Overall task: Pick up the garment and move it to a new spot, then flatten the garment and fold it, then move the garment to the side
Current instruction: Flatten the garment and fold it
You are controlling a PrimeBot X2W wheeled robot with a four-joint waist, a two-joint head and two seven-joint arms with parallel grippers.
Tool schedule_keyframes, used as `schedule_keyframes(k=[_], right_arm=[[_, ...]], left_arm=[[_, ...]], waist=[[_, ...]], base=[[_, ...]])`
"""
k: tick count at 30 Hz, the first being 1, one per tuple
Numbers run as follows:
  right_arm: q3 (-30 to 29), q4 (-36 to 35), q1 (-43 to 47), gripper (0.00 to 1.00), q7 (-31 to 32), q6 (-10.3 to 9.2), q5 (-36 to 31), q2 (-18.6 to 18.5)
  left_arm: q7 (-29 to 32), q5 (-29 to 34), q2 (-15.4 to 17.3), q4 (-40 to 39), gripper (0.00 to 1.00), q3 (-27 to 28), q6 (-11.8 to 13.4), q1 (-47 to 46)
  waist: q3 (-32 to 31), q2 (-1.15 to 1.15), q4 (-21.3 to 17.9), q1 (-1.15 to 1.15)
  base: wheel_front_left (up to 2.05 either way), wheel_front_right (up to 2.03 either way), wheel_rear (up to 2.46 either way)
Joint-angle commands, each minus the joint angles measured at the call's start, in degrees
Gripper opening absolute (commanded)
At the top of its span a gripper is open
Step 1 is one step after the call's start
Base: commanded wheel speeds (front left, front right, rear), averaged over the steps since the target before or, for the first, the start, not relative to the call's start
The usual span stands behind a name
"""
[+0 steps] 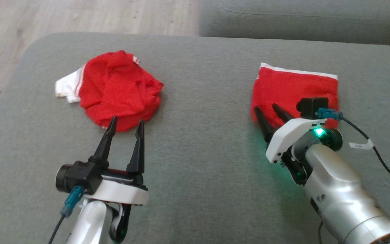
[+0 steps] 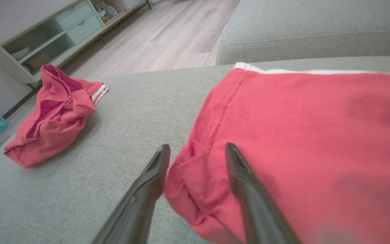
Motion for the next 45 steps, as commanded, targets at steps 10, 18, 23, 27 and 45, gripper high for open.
schedule_keyframes(k=[10,18,23,27,45], right_arm=[[2.0,-10.8,-4.5,1.00,-5.8,-0.05,6.1,-7.0],[-4.6,-16.9,-3.4,1.00,-9.6,-0.05,-0.2,-12.6],[-16.1,-23.5,2.9,1.00,-10.0,-0.05,-12.1,-11.4],[-26.1,-31.5,12.2,1.00,-10.0,-0.05,-21.7,-5.4],[-33.0,-38.0,13.7,0.00,-7.6,-0.05,-32.2,2.2]], left_arm=[[-0.5,-0.2,0.5,-3.9,1.00,4.1,0.4,-2.4],[-0.5,-0.4,0.4,-6.1,1.00,5.1,0.6,-2.9],[-0.5,-0.5,0.4,-7.1,1.00,5.4,0.8,-2.7],[-0.5,-1.3,0.4,-7.1,1.00,4.9,1.0,-1.9],[-0.5,-1.0,0.4,-6.0,1.00,2.2,0.5,-4.9]], waist=[[-1.4,0.00,-8.6,0.00],[-1.8,0.00,-13.5,0.00],[-1.6,0.00,-15.6,0.00],[-1.3,0.00,-16.3,0.00],[7.2,0.00,-8.7,0.00]], base=[[0.00,0.00,0.00],[0.00,0.00,0.00],[0.00,0.00,0.00],[0.00,0.00,0.00],[0.00,0.00,0.00]])
